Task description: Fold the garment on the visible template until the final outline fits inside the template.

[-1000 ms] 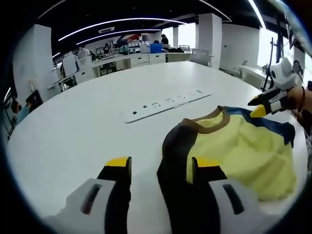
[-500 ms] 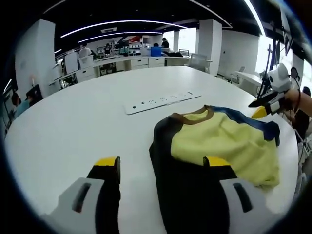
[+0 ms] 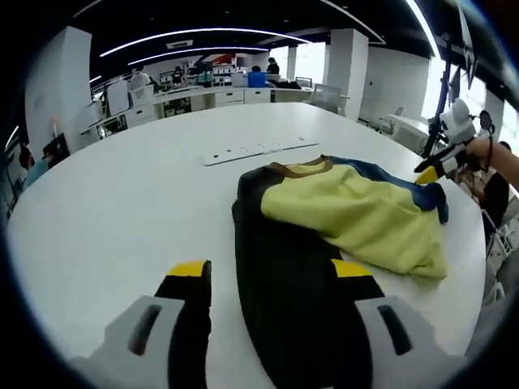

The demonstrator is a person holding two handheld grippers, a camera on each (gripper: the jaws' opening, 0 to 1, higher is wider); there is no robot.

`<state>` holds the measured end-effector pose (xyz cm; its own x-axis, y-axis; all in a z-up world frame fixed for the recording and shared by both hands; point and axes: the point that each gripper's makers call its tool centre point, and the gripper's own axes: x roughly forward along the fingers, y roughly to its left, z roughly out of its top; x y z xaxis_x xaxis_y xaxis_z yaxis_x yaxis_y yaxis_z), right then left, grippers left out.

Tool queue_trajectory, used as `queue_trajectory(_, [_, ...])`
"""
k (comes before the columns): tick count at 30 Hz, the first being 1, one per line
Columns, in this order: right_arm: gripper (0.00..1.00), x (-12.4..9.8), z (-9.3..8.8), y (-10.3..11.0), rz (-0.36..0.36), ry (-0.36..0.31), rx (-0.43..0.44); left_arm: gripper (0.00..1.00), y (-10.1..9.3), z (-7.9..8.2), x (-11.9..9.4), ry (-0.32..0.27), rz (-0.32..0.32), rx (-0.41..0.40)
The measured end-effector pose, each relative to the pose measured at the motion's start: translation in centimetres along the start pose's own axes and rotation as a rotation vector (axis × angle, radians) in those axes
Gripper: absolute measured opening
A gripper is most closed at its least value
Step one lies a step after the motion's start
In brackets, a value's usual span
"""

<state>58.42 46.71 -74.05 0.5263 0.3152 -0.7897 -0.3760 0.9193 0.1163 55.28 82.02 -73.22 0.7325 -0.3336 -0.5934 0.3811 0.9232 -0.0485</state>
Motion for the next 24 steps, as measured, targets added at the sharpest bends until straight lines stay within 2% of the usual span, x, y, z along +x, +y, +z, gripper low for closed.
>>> queue_trajectory(5, [0.58, -0.2, -1.4, -0.7, -0.044, 0.027, 0.02, 0.44, 0.1, -1.3, -0.6, 0.013, 0.013, 0.001])
queue_trajectory(9, [0.51, -0.2, -2.0, -1.2, -0.081, 0.029, 0.046, 0.42, 0.0, -1.8, -1.5, -0.001, 0.028, -0.034])
queue_trajectory(14, [0.5, 0.1, -3.3, -1.4, -0.104, 0.063, 0.078, 0.39, -0.5, -2.7, -2.1, 0.006, 0.037, -0.045])
queue_trajectory(16, [0.47, 0.3, -3.7, -1.4, -0.11, 0.073, 0.092, 0.36, -0.6, -3.2, -2.1, 0.014, 0.046, -0.036])
queue_trajectory(20, [0.41, 0.3, -4.2, -1.7, -0.127, 0.072, 0.115, 0.3, -0.5, -4.6, -2.2, 0.07, 0.073, -0.002])
queue_trajectory(24, [0.32, 0.2, -4.2, -2.4, -0.159, 0.068, 0.097, 0.24, -0.4, -5.1, -2.2, 0.078, 0.076, 0.001])
